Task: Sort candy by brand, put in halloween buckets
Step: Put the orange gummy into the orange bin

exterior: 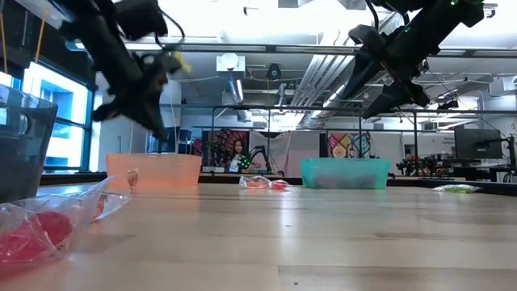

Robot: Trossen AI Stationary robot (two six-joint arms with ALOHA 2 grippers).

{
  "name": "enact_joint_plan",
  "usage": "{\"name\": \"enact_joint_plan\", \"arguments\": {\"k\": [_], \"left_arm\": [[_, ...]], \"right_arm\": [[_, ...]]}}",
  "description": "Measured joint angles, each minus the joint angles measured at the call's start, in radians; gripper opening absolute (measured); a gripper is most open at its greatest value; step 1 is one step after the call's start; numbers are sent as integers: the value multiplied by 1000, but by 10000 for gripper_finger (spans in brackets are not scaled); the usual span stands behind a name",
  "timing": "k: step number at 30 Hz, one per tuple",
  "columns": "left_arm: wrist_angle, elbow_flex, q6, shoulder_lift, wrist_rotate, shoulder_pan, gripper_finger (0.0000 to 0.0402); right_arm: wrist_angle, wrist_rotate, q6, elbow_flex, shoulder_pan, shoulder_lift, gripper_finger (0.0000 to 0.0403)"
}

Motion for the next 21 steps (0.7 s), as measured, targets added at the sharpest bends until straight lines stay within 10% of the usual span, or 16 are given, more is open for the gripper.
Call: {"name": "enact_joint_plan", "arguments": {"k": [21], "left_arm": [[-45,-120,-135,-32,-151,54,200]], "right_arm": [[3,24,8,0,-2,0,275]]}}
